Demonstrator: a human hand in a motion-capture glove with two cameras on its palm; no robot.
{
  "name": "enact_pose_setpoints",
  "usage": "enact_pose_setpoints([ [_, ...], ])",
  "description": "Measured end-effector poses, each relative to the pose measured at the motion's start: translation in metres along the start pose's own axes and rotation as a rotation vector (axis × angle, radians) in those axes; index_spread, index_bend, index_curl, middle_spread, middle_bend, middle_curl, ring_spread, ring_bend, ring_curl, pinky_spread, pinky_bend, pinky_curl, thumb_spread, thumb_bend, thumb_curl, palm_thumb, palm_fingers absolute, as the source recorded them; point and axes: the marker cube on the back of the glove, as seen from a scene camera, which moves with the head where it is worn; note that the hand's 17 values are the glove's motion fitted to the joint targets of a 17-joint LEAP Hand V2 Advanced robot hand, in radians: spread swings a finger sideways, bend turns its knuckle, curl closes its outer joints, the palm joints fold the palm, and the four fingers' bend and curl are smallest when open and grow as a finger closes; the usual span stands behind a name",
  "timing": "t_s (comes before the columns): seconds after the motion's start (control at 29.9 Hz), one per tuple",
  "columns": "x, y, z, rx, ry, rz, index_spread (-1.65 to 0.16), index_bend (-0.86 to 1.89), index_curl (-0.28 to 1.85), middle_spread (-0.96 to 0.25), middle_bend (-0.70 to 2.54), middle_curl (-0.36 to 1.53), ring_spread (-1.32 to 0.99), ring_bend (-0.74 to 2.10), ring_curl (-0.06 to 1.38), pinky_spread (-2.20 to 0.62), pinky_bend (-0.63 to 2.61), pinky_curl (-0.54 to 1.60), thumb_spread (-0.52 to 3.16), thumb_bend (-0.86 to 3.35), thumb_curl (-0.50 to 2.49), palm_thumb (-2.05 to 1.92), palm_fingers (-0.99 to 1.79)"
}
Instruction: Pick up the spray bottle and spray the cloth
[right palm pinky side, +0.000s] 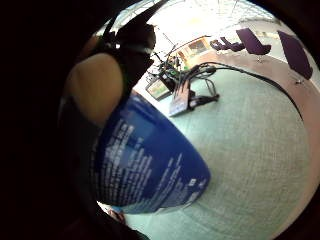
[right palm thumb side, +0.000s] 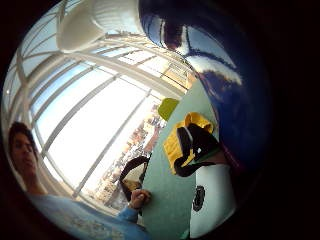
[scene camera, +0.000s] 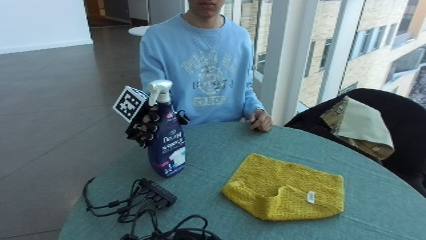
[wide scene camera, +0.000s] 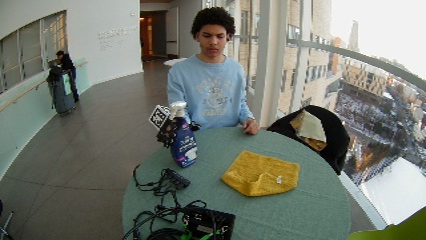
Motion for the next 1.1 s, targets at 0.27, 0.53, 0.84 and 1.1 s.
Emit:
enact_pose_setpoints([
  [0.27,-0.008,-0.011,-0.006,-0.156,-0.065,-0.028,-0.27,0.16,0.26,-0.09,0.36,0.42,-0.03,0.51,0.37,0.28,0.18,0.31,0.92,0.10,0.43,0.91,0.79],
  [0.53,-0.044,-0.030,0.002,-0.555,-0.192,-0.138,-0.25,0.14,0.29,-0.10,0.31,0.42,-0.04,0.53,0.39,0.28,0.19,0.31,0.79,0.06,0.50,0.97,0.85],
  [0.84,-0.084,-0.045,0.044,-0.881,-0.255,-0.164,-0.24,0.12,0.30,-0.11,0.31,0.44,-0.04,0.53,0.40,0.28,0.19,0.32,0.80,-0.01,0.53,0.95,0.89],
  [1.1,-0.101,-0.048,0.085,-1.200,-0.295,-0.067,-0.23,0.12,0.30,-0.11,0.29,0.44,-0.03,0.52,0.40,0.27,0.20,0.33,0.82,-0.02,0.55,0.95,0.92],
])
